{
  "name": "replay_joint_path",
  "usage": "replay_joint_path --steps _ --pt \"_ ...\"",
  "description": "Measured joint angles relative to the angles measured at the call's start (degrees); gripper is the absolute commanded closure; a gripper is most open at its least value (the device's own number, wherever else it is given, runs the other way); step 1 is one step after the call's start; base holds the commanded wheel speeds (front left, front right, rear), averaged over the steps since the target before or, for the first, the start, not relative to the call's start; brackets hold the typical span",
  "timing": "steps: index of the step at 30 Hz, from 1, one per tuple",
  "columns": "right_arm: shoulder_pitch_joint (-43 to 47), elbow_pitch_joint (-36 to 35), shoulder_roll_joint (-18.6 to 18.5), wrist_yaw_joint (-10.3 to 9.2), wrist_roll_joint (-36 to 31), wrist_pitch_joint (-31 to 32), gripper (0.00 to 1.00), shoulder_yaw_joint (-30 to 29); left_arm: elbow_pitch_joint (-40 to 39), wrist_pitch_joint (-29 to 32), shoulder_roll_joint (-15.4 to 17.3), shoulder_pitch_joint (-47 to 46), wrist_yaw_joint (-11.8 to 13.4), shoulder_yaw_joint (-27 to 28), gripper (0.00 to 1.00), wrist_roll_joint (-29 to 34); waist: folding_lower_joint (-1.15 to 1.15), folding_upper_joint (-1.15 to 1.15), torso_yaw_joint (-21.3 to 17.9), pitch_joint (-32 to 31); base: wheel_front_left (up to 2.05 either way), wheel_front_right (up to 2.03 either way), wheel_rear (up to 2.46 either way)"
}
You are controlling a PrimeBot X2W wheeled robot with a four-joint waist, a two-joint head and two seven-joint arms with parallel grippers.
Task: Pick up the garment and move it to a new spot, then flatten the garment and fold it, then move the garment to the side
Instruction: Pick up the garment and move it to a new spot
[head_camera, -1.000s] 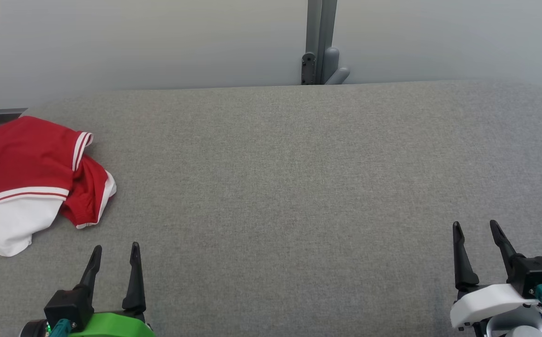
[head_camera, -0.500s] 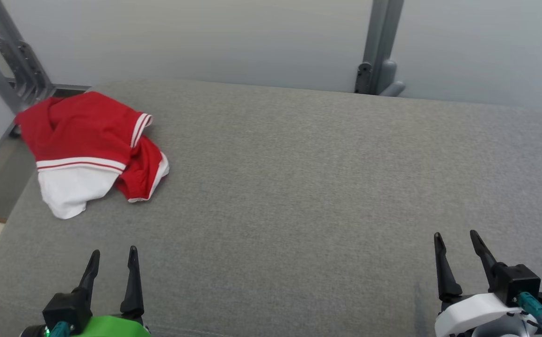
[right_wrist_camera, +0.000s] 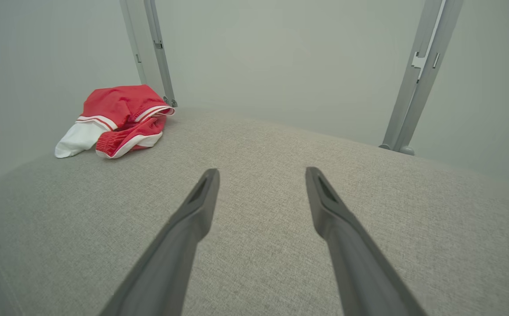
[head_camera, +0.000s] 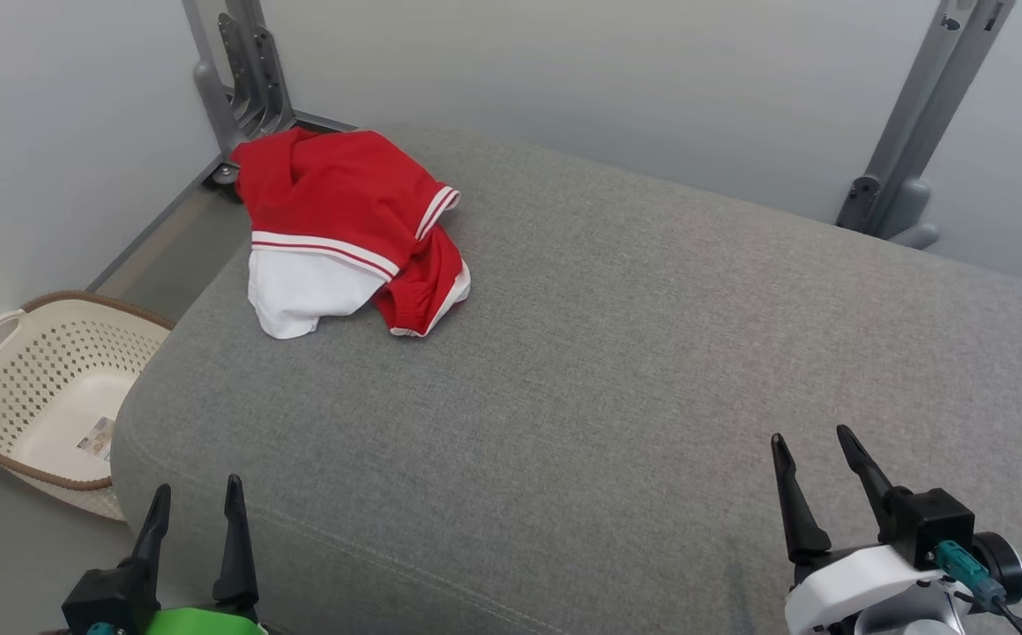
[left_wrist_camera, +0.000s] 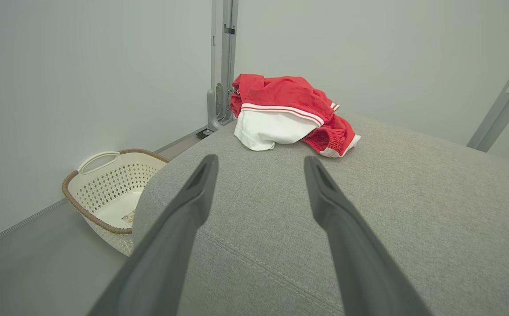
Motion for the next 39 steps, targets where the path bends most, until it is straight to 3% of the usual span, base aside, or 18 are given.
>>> replay_joint_path --steps 6,11,16,21,31,37,38,39 --pt "-1.8 -1.2 -3.1 0.0 -0.2 0.0 0.0 -0.2 3.5 0.0 -0.1 -6.3 0.0 -2.5 0.0 -1.6 0.0 0.0 0.4 2.0 0.0 0.0 0.0" --pt "-6.4 -3.5 -8.1 0.0 -0.7 0.0 0.0 0.2 9.1 4.2 0.4 -21.3 0.0 -5.3 0.0 -5.6 0.0 0.0 0.7 6.3 0.0 0.0 0.0" --pt "-12.0 -6.4 -11.9 0.0 -0.7 0.0 0.0 0.4 14.5 10.2 1.4 -38.3 0.0 -4.4 0.0 -11.3 0.0 0.0 0.4 12.5 0.0 0.0 0.0" --pt "-14.8 -8.1 -12.5 0.01 -0.2 0.0 0.0 0.9 23.1 16.5 4.2 -50.3 0.2 -4.5 0.0 -11.5 0.0 0.0 -1.4 19.8 0.0 0.0 0.0" --pt "-16.2 -10.0 -11.2 0.01 0.3 0.0 0.0 1.0 37.6 18.9 7.2 -62.6 1.1 -2.5 0.0 -13.9 0.01 0.0 -10.5 31.3 0.0 0.0 0.0" --pt "-16.7 -10.5 -10.0 0.01 0.3 0.0 0.0 1.2 45.0 17.5 10.3 -64.2 5.2 -3.5 0.0 -11.0 0.01 0.0 -16.1 34.8 0.0 0.0 0.0" --pt "-16.7 -10.6 -9.8 0.01 0.3 0.0 0.0 1.2 46.1 17.3 10.8 -64.3 5.7 -3.6 0.18 -10.8 0.01 0.0 -16.9 35.3 0.0 0.0 0.0" --pt "-16.7 -10.7 -9.8 0.01 0.3 0.0 0.0 1.3 46.9 16.9 11.1 -64.5 6.1 -3.9 0.65 -10.4 0.01 0.0 -17.6 35.6 0.0 0.0 0.0"
